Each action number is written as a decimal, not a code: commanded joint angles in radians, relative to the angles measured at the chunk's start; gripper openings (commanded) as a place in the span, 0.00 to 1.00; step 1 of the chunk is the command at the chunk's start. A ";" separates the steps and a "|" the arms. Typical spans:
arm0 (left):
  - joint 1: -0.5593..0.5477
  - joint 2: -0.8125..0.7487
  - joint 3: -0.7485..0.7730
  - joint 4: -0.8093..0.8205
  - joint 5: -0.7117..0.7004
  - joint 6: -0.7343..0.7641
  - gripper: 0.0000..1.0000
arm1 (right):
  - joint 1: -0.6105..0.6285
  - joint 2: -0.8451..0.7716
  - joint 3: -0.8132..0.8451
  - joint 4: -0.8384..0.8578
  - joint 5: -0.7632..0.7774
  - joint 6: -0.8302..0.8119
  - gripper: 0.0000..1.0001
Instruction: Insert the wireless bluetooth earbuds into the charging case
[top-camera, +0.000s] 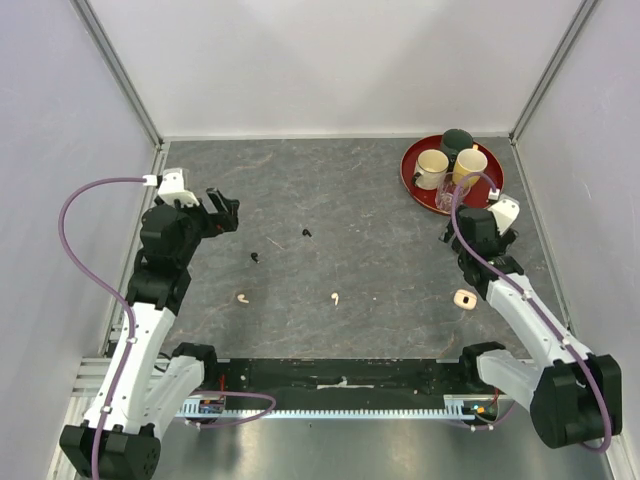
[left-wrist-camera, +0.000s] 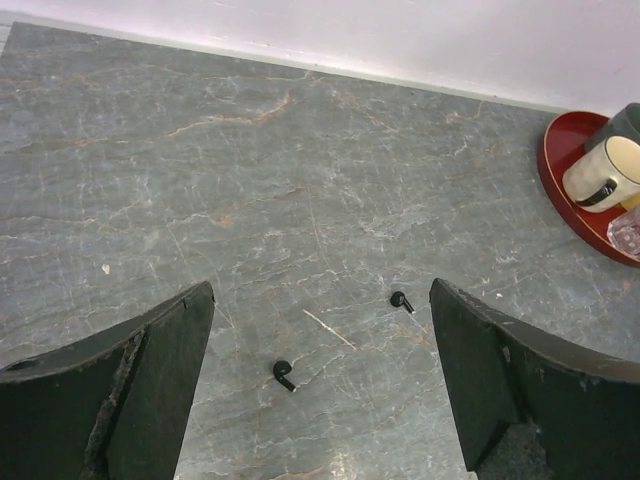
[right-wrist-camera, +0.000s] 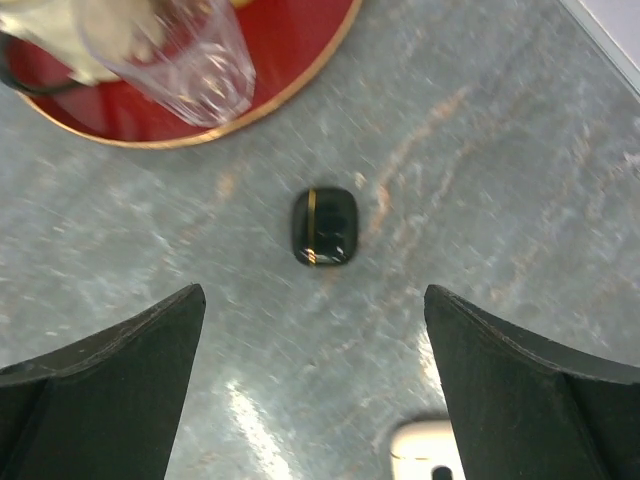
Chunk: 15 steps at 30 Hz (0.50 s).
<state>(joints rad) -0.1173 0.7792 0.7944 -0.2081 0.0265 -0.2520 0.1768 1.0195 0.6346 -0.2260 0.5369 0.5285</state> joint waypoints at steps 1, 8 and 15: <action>0.001 -0.001 -0.007 0.009 -0.065 -0.067 0.96 | -0.014 0.042 0.056 -0.102 0.074 0.019 0.98; 0.001 -0.011 -0.004 -0.039 -0.034 -0.016 0.96 | -0.034 0.113 0.125 -0.102 0.023 0.024 0.98; 0.001 -0.058 -0.020 -0.131 -0.182 -0.150 1.00 | -0.037 0.163 0.161 -0.059 -0.009 -0.032 0.98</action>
<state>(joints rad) -0.1173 0.7574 0.7902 -0.3023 -0.0883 -0.3264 0.1455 1.1252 0.7181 -0.2802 0.5236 0.5198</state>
